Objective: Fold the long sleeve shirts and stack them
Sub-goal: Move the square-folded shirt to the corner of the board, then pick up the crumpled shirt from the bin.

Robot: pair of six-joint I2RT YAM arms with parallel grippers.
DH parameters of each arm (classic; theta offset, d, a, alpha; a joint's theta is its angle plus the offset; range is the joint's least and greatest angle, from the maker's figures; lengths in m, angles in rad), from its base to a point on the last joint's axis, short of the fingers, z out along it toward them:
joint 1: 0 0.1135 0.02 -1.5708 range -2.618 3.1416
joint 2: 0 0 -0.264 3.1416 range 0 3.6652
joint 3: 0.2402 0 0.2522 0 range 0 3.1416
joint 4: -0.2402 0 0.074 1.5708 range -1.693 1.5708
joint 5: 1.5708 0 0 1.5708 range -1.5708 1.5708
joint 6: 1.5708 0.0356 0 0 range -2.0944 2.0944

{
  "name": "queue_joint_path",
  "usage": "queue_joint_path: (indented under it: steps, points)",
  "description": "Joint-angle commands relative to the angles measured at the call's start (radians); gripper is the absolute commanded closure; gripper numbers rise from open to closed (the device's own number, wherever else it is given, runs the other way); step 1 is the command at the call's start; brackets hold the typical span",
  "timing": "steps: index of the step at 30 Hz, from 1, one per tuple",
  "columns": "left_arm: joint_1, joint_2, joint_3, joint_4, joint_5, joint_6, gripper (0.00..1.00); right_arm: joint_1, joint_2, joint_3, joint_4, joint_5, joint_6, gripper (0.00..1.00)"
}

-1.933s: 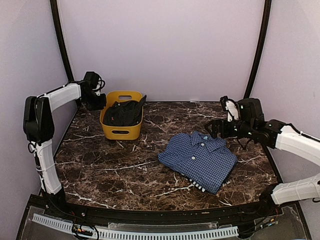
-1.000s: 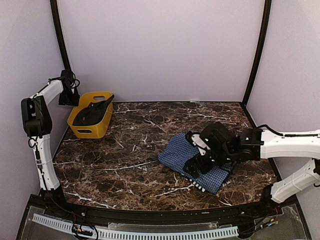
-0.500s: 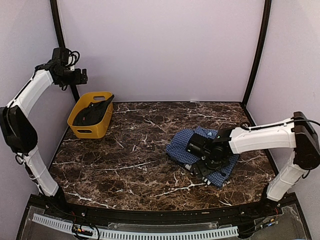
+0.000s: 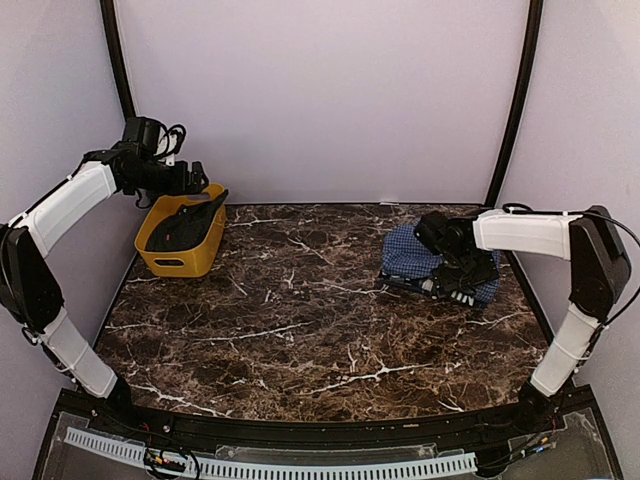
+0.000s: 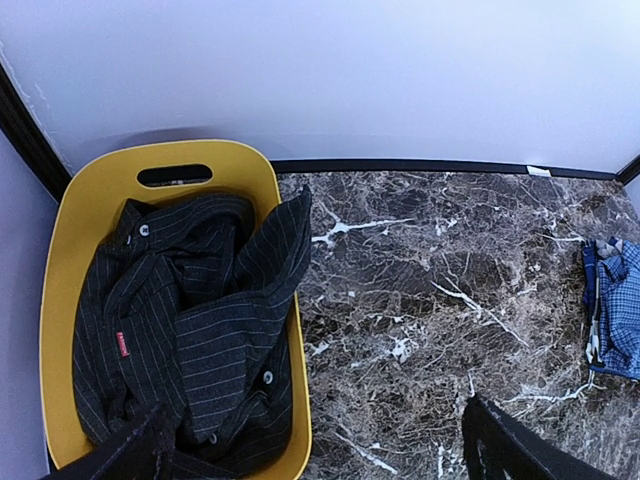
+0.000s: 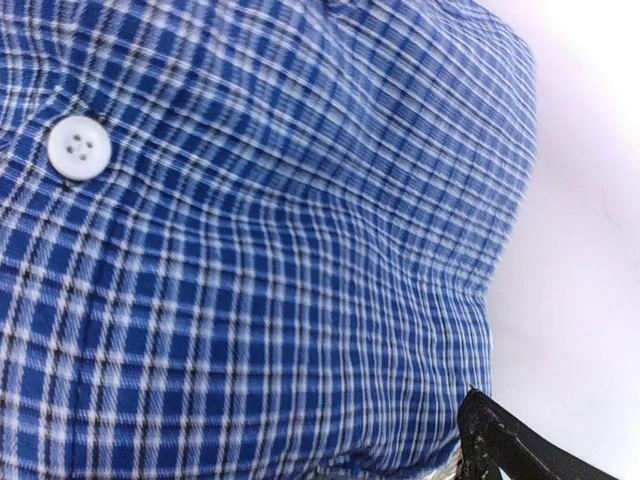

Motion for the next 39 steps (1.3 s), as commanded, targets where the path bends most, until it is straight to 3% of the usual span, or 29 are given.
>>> queue_joint_path:
  steps: [1, 7, 13, 17, 25, 29, 34, 39]
  points:
    - [-0.025, -0.044, -0.013, 0.024, 0.018, -0.009, 0.01, -0.051, -0.050, -0.007, -0.009, 0.062, -0.050, 0.01]
    - [-0.031, -0.040, -0.012, 0.018, 0.013, 0.001, 0.01, -0.210, -0.068, -0.071, 0.080, 0.043, -0.108, 0.01]
    - [-0.037, -0.039, -0.008, 0.004, 0.001, 0.016, 0.01, -0.322, -0.007, -0.010, 0.156, 0.016, -0.179, 0.01]
    - [-0.038, -0.049, -0.025, 0.008, -0.003, 0.012, 0.01, -0.283, -0.060, -0.025, 0.195, -0.077, -0.205, 0.01]
    - [-0.038, -0.062, -0.150, 0.040, -0.022, -0.026, 0.01, -0.076, -0.284, -0.124, 0.216, -0.266, -0.212, 0.01]
    - [-0.038, -0.052, -0.170, 0.059, -0.028, -0.047, 0.01, -0.056, -0.349, -0.110, 0.260, -0.334, -0.227, 0.02]
    - [-0.035, -0.003, -0.163, 0.067, -0.051, -0.062, 0.03, -0.085, -0.267, -0.098, 0.403, -0.360, -0.274, 0.01]
    - [0.001, 0.096, -0.129, 0.066, -0.101, -0.061, 0.12, -0.105, -0.158, -0.092, 0.487, -0.426, -0.282, 0.03]
